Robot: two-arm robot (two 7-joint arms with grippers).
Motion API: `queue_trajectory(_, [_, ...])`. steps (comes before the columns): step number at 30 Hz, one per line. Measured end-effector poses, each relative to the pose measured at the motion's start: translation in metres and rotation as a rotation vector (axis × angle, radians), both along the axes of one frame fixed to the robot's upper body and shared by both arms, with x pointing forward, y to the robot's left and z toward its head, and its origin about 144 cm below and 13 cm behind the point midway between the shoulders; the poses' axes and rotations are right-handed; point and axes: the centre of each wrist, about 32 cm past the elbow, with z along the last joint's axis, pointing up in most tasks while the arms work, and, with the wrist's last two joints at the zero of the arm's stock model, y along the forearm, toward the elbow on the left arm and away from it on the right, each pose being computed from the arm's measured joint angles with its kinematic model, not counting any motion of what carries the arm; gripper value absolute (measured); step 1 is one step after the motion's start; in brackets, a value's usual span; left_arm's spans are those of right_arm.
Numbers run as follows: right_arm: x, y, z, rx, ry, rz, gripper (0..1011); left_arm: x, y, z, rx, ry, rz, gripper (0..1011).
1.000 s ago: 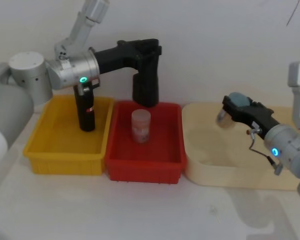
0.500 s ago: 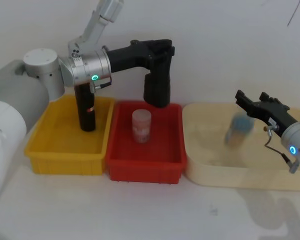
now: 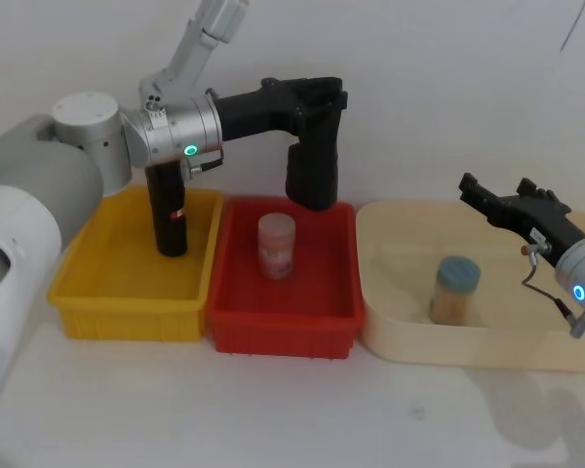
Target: Pick up the garbage bag with the one hand and transfer it to the other hand.
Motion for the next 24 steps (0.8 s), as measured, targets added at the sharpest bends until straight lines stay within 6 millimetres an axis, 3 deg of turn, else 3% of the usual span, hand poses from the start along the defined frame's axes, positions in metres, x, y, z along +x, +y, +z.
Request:
queue_trajectory(10, [-0.008, 0.012, -0.001, -0.002, -0.015, 0.075, 1000, 0.0, -0.001, 0.001, 0.002, -0.001, -0.005, 339])
queue_trajectory(24, [-0.017, 0.07, -0.002, -0.058, -0.127, 0.207, 1000, 0.001, -0.002, 0.001, 0.003, -0.002, -0.007, 339])
